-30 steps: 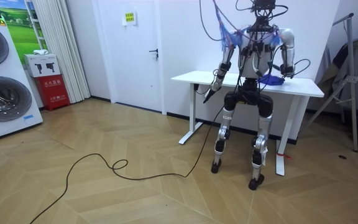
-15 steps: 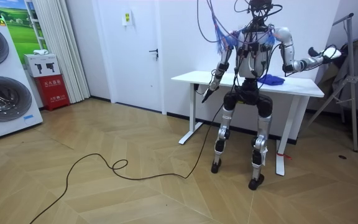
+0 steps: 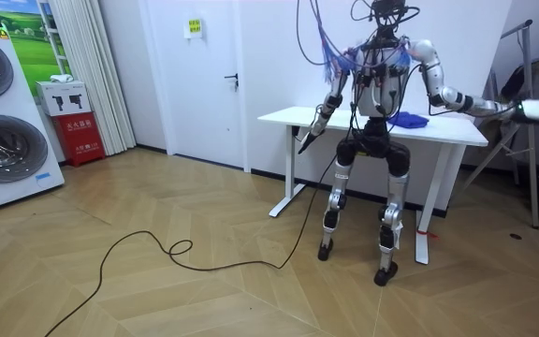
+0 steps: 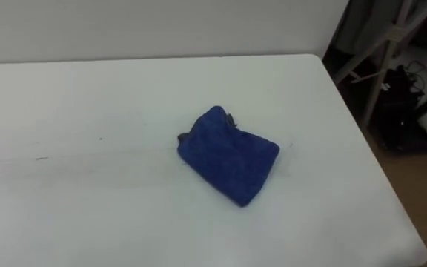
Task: Wipe table
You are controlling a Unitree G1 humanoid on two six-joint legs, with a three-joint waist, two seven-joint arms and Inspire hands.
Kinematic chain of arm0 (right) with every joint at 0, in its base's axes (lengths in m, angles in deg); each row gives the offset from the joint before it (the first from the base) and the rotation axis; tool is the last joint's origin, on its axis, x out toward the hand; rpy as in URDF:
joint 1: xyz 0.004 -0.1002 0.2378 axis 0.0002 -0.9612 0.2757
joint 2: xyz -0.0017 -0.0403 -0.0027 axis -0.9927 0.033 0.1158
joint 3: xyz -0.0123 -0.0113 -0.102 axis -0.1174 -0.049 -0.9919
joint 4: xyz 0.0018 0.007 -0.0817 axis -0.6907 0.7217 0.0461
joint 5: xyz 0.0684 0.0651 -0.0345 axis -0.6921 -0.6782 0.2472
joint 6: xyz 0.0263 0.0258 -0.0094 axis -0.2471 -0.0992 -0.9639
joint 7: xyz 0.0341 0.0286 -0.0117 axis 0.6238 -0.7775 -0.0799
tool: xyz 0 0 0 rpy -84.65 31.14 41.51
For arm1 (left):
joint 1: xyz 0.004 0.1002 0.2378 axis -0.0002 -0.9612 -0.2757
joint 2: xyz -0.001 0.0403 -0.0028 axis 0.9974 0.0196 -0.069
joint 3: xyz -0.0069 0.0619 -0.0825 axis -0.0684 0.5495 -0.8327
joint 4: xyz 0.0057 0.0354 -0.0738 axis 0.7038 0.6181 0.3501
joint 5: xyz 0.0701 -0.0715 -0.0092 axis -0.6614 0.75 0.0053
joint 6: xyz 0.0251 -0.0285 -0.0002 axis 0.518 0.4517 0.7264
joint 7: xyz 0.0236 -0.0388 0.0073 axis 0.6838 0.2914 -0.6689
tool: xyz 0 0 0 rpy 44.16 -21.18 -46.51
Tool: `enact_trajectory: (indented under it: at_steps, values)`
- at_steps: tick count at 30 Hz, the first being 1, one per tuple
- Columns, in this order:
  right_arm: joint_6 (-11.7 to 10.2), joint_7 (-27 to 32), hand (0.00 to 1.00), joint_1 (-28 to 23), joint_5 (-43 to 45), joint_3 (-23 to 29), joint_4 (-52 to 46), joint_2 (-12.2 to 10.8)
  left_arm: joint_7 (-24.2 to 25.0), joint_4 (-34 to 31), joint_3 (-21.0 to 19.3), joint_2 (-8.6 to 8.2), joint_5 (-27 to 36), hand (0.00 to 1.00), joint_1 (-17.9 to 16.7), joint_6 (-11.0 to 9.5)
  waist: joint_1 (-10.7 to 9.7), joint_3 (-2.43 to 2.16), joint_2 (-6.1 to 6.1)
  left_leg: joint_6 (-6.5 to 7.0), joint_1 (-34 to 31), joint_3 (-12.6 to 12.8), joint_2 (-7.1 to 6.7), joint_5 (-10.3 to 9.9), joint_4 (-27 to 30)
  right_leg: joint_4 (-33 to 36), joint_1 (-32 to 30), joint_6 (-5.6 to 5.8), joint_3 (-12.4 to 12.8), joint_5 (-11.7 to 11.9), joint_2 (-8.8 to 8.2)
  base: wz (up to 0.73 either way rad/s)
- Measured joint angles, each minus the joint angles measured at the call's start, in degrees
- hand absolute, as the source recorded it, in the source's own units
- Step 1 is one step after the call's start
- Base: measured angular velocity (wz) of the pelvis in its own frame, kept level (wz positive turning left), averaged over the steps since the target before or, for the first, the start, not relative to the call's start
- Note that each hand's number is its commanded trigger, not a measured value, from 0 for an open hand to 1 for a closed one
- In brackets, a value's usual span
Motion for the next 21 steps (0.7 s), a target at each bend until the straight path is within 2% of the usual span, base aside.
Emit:
enact_trajectory:
  at_steps: [2, 5, 7, 8, 9, 12, 14, 18, 21]
  values:
    - [0.3, 0.0, 0.00, -0.6, -3.0, 1.3, 5.8, 0.0, 0.0, 0.0, -1.2, 0.07, 0.0, 0.00, 0.1, 0.1, -0.1, -0.14, -0.27, 0.01, 0.0, 0.3, 0.01, -0.2, 0.1, 0.0, 0.1, 0.03, 0.3, 0.0, 0.03, -0.08]
    - [0.6, -0.1, 0.00, -2.5, -4.7, 3.1, 12.7, 0.1, 0.0, 0.0, -1.6, 0.67, -0.2, 0.00, 0.1, 0.3, -0.1, -0.28, -0.01, 0.08, 0.1, 0.9, 0.05, -0.8, 0.5, 0.0, 0.1, 0.09, 0.7, -0.1, 0.00, -0.10]
    - [0.7, -0.9, 0.00, -4.3, -7.3, 3.3, 17.8, 0.1, 0.3, 0.1, -1.6, 0.84, -0.2, 0.00, -0.3, 1.2, -0.1, -0.16, -0.22, 0.05, 0.9, 1.2, 0.08, -1.1, 0.4, 0.1, 0.5, 0.25, 1.2, -0.2, 0.00, -0.10]
    - [0.8, -1.2, 0.00, -4.8, -8.1, 3.1, 19.1, 0.1, 0.5, 0.1, -1.6, 0.85, -0.2, 0.00, -0.4, 1.5, -0.1, -0.15, 0.56, 0.03, 1.0, 1.4, 0.09, -1.2, 0.5, 0.1, 0.5, 0.26, 1.3, -0.2, 0.03, -0.09]
    - [0.8, -2.0, 0.00, -5.7, -9.0, 2.9, 22.3, 0.1, 0.8, 0.1, -1.6, 0.87, -0.2, 0.00, -0.3, 1.8, 0.0, -0.30, 0.49, 0.05, 1.0, 1.5, 0.10, -1.3, 0.6, 0.1, 0.5, 0.27, 1.6, -0.2, 0.03, -0.08]
    - [1.9, -4.4, 0.00, -6.7, -11.8, -0.9, 29.5, -0.1, 0.9, 1.5, -0.8, 1.24, 0.2, 0.00, 0.1, 2.3, 0.1, -0.14, 0.40, 0.07, 1.2, 1.6, 0.12, -1.5, 0.7, 0.1, 0.3, 0.27, 1.9, -0.2, 0.01, -0.04]
    - [1.9, -6.0, 0.00, -7.9, -12.9, -4.5, 33.0, -0.8, 0.9, 3.2, 0.3, 1.26, 0.6, 0.00, 0.7, 2.2, 0.2, -0.25, 0.68, 0.02, 1.2, 1.5, 0.13, -1.6, 0.7, 0.0, 0.5, 0.27, 1.9, -0.2, 0.03, 0.00]
    - [3.0, -9.2, 0.00, -8.4, -13.6, -11.4, 37.3, -4.1, 0.9, 6.8, 5.8, 1.07, 0.5, 0.00, 1.5, 2.0, 0.4, -0.14, 1.86, 0.02, 1.4, 1.5, 0.16, -1.8, 0.9, 0.0, 0.7, 0.27, 1.9, -0.2, 0.07, 0.00]
    - [3.0, -11.5, 0.00, -8.2, -14.3, -15.3, 38.6, -7.2, 0.9, 9.1, 7.1, 0.14, 0.3, 0.00, 2.0, 1.1, 1.3, -0.20, 2.76, -0.06, 1.7, 1.5, 0.16, -2.2, 0.9, -0.1, 1.4, 0.30, 1.9, -0.2, 0.10, 0.00]
